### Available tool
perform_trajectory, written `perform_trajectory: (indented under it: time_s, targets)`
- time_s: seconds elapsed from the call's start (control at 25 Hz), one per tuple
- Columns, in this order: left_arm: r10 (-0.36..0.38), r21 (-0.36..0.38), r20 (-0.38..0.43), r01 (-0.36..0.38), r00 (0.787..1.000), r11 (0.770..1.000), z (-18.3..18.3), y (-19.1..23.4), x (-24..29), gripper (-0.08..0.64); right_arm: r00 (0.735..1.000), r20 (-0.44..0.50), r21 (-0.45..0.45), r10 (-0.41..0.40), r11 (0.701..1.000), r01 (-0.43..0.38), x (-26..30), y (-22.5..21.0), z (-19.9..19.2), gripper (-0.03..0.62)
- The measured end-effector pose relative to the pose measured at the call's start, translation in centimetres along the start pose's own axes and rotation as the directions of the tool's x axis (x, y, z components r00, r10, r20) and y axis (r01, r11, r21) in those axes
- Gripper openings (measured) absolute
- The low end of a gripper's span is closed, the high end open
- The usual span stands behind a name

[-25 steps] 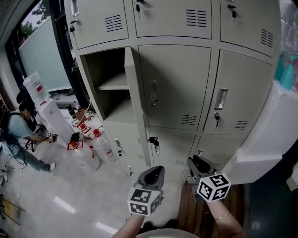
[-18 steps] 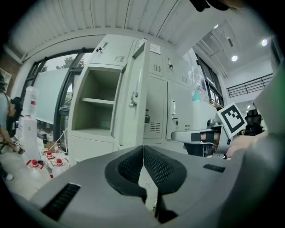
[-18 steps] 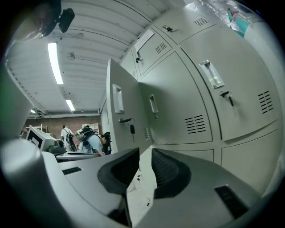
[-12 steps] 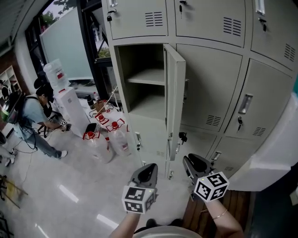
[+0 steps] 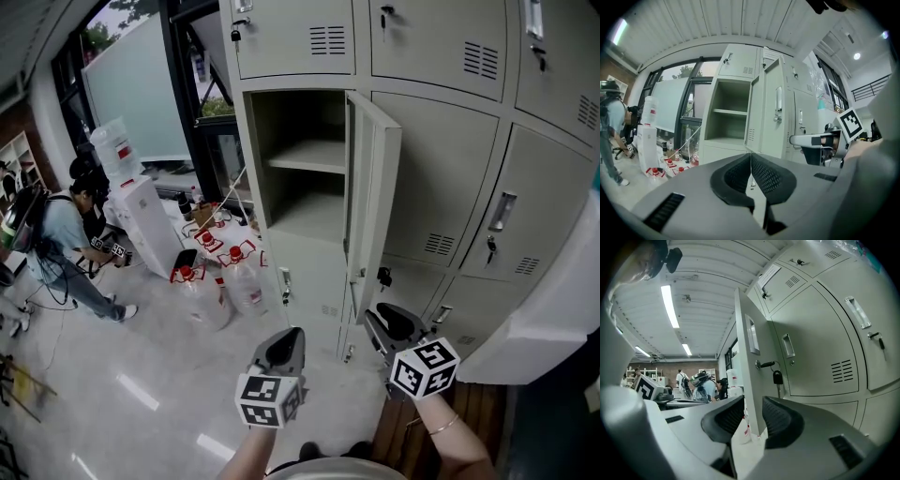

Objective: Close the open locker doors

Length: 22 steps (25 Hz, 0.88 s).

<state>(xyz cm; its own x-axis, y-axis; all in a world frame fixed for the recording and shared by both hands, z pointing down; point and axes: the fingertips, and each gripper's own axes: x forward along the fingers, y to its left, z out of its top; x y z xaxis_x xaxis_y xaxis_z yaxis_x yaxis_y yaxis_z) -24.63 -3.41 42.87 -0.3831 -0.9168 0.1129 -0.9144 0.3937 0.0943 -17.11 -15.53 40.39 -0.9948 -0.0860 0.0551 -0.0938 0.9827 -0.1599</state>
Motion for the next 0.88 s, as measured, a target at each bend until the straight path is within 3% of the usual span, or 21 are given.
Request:
perform_trajectory:
  time_s: [0.88]
  targets:
    - [0.052,-0.059,0.004,-0.052,0.999,0.997,0.1,5.3,-0.7,0.021,1.000,-0.019,-0.062,0.020,0.998,-0.021,4.7,3.4,-0.4,0.089]
